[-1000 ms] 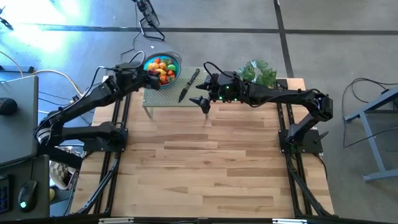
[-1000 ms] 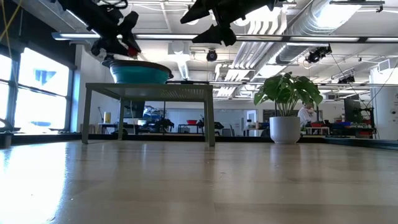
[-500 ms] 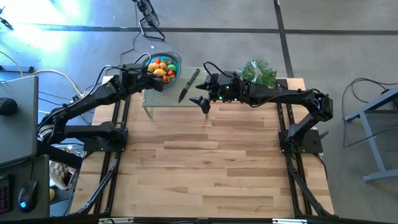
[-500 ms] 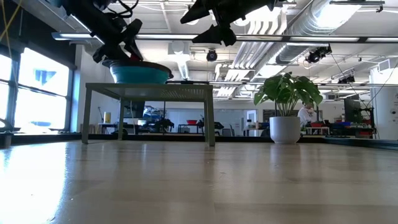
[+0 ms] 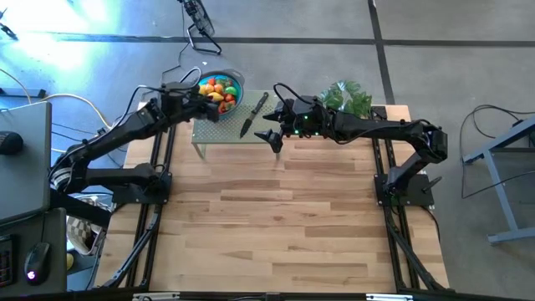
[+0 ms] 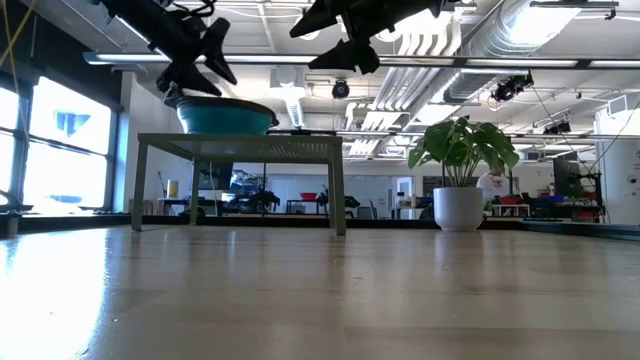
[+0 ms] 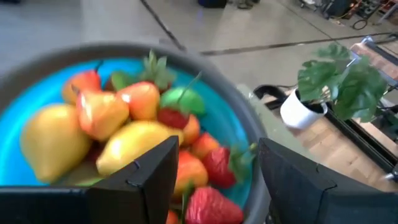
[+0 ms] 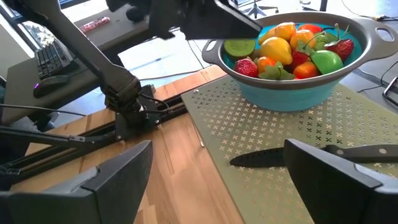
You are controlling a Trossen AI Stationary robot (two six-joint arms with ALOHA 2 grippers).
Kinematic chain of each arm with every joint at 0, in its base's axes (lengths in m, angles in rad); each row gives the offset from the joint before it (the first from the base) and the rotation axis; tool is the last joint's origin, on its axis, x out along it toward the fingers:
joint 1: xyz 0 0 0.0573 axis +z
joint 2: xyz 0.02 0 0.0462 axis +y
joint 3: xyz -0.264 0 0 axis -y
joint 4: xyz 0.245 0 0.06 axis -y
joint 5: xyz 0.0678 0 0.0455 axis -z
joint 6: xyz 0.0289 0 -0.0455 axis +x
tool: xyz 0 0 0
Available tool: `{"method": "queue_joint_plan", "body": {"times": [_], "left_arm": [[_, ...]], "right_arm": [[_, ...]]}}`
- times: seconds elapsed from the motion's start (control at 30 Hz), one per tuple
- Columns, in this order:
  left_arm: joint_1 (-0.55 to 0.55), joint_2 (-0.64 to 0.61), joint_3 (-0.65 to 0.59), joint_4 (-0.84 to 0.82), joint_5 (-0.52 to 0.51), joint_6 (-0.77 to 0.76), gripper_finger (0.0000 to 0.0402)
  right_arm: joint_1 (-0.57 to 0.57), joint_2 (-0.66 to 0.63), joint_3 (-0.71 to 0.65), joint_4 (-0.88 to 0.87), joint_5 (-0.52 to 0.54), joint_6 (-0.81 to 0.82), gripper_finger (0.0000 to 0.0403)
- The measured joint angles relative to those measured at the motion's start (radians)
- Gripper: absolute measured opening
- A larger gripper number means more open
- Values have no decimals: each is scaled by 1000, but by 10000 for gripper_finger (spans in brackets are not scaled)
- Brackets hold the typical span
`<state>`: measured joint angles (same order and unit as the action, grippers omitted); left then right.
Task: Pick & Place Fruit
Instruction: Return to Home Position
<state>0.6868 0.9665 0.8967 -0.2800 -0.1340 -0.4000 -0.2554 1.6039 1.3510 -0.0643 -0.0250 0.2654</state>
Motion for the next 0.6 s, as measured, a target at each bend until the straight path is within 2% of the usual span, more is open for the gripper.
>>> {"method": "queue_joint_plan", "body": {"times": [0.2, 0.33, 0.47, 0.6], "left_arm": [[0, 0, 89, -2, 6, 112, 217], [0, -1, 130, -6, 75, 159, 208], [0, 0, 132, -19, 131, 157, 164], [0, 0, 132, -23, 158, 156, 103]], "right_arm": [[0, 0, 0, 0, -5, -1, 352], [0, 0, 0, 0, -28, -7, 352], [0, 0, 0, 0, -86, -8, 346], [0, 0, 0, 1, -113, -9, 308]]}}
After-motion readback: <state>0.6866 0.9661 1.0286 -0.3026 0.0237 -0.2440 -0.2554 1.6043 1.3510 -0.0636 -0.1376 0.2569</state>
